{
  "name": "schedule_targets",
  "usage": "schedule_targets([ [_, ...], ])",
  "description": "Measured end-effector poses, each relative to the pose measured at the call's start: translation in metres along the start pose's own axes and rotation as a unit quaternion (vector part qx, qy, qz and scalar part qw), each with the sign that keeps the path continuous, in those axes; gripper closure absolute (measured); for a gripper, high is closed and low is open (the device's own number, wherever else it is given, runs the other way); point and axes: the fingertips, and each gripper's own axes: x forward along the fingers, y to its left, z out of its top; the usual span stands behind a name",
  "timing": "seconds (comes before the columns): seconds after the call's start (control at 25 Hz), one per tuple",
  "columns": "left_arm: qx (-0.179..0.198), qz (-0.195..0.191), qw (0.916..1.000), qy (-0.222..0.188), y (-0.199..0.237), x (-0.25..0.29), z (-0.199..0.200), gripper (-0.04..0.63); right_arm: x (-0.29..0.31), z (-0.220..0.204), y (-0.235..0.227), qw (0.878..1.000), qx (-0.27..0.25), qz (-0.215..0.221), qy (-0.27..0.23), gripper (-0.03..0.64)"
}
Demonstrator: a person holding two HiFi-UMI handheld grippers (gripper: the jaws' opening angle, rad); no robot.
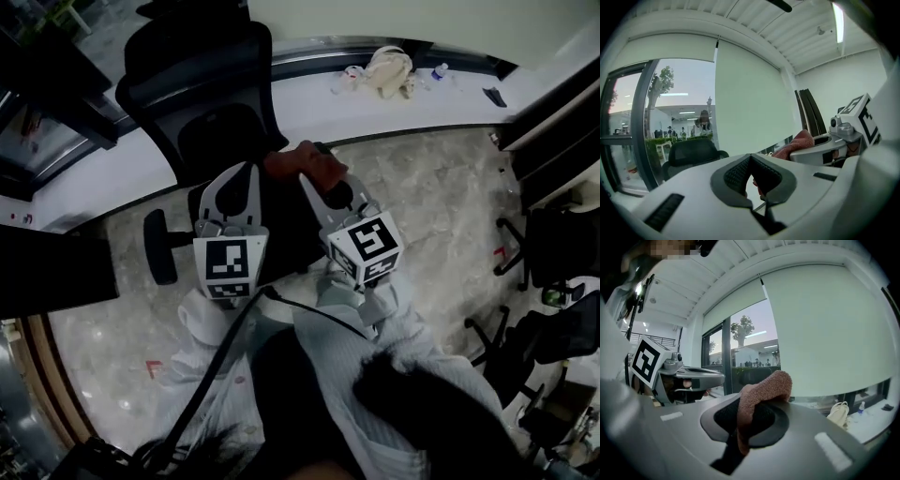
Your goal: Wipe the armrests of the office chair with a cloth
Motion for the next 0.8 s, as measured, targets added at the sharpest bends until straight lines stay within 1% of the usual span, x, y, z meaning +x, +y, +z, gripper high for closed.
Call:
schedule_targets([
  [0.08,-0.021,0.008,0.9998,-0.001,-0.038,0.027,0.007,0.592,-0.026,-0.001,-0.043,1.000,-0.012,0.011,0.017,0.592],
  [0.2,-0.046,0.029,0.9985,0.005,-0.079,0.058,0.009,0.592,-0.055,-0.010,-0.096,0.998,-0.026,0.023,0.043,0.592],
  [0.28,-0.052,0.043,0.9976,0.013,-0.099,0.072,0.009,0.592,-0.067,-0.020,-0.124,0.998,-0.025,0.033,0.056,0.592],
  [0.36,-0.049,0.049,0.9973,0.022,-0.112,0.086,0.007,0.592,-0.073,-0.031,-0.144,0.997,-0.022,0.038,0.063,0.592],
  [0.44,-0.047,0.053,0.9971,0.028,-0.117,0.097,0.004,0.592,-0.071,-0.044,-0.152,0.996,-0.014,0.044,0.071,0.592],
  [0.6,-0.054,0.068,0.9951,0.048,-0.111,0.102,-0.016,0.592,-0.056,-0.082,-0.144,0.992,-0.005,0.068,0.108,0.592],
  [0.72,-0.065,0.079,0.9924,0.068,-0.105,0.101,-0.040,0.592,-0.046,-0.119,-0.129,0.985,0.011,0.093,0.143,0.592],
  [0.8,-0.065,0.085,0.9907,0.084,-0.102,0.099,-0.057,0.592,-0.043,-0.152,-0.117,0.978,0.026,0.115,0.172,0.592],
])
